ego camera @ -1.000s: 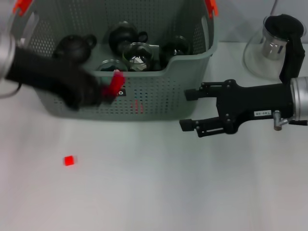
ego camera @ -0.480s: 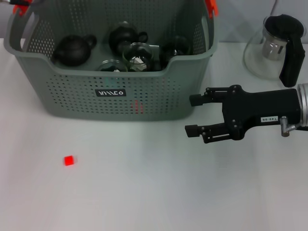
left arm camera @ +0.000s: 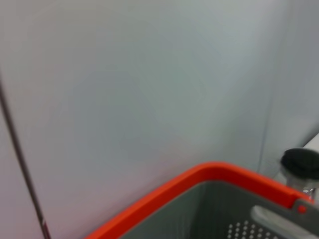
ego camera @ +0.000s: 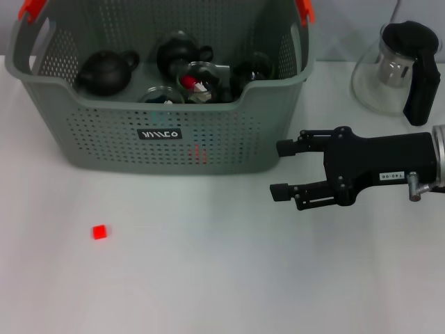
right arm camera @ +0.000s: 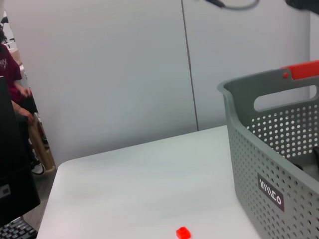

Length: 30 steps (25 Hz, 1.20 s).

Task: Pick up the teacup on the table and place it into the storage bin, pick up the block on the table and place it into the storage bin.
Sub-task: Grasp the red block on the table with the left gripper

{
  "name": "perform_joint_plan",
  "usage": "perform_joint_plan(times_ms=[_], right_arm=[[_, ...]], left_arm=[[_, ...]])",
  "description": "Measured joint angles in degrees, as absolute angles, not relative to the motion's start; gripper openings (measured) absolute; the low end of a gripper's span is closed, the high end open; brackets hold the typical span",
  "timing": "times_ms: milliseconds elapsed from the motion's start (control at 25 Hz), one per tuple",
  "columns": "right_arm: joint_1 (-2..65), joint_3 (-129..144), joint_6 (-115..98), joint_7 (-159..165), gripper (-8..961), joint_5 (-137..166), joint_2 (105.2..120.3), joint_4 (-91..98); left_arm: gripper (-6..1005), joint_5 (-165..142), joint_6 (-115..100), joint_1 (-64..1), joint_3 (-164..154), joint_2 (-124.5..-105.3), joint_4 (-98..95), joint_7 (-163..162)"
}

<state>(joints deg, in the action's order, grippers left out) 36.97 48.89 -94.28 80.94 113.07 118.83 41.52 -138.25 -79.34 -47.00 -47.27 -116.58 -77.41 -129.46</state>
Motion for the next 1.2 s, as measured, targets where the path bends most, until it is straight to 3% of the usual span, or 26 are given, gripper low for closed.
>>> perform_joint_plan(times_ms=[240, 480, 720, 1200], right_arm=[[37.0, 48.2, -94.1, 80.9, 852, 113.0, 118.83, 41.6], [37.0, 47.5, -93.7, 80.9, 853, 113.0, 118.83, 41.2], [37.1, 47.4, -93.5, 81.2, 852, 113.2, 118.90, 41.0], [37.2, 47.5, -92.5, 82.0, 852, 113.0, 119.48, 41.0]], left_arm=[[729, -131.9, -98.3, -40.5, -48.1, -118.48, -96.0, -125.8], [862, -131.7, -109.6, -30.3, -51.3, -123.69, -106.8, -115.0], [940, -140.3, -106.6, -22.2, -62.0, -124.38, -105.7, -111.1], [924, -163.6, -96.5, -27.6, -76.3, -124.09, -86.6, -118.1]])
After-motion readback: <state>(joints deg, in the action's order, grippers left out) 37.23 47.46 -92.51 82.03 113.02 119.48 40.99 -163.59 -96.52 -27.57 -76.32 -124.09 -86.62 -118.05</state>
